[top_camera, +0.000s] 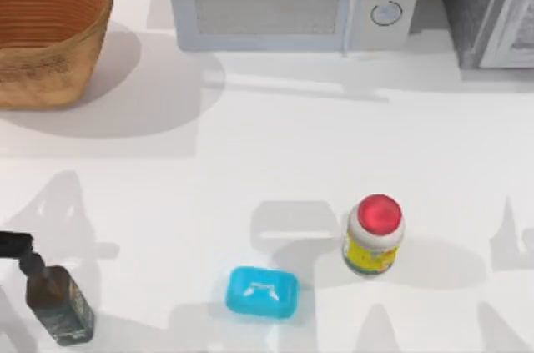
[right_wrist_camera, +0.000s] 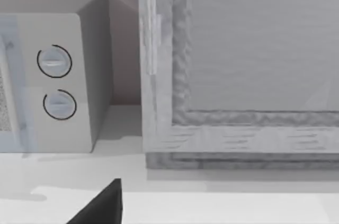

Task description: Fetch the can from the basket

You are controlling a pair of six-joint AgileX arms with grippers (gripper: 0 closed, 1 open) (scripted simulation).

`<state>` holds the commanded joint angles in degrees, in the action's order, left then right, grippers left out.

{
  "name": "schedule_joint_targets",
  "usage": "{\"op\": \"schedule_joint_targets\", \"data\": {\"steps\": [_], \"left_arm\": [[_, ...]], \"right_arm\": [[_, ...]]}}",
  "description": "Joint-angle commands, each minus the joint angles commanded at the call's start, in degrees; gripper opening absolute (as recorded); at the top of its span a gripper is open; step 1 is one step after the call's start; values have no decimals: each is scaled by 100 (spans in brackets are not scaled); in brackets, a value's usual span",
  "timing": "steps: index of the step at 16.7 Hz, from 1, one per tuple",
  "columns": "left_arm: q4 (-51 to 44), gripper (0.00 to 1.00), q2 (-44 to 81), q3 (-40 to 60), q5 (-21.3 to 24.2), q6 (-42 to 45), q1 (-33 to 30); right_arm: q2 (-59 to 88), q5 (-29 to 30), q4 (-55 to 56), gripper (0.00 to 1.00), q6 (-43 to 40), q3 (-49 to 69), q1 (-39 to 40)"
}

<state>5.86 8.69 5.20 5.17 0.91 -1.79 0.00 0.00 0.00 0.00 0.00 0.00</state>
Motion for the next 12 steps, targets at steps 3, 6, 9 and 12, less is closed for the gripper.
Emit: {"op": "schedule_joint_targets", "data": {"steps": [3,6,9,12], "left_arm": [[738,0,1208,598,655,35,-222],[1637,0,2918,1290,1477,16,-480],[2614,0,5090,2021,2415,-30,-758],[3626,0,7287,2738,3379,-59,-1017]], "right_arm": [[0,0,0,100,0,0,0],[0,0,0,100,0,0,0],[0,0,0,100,0,0,0],[0,0,0,100,0,0,0]]}}
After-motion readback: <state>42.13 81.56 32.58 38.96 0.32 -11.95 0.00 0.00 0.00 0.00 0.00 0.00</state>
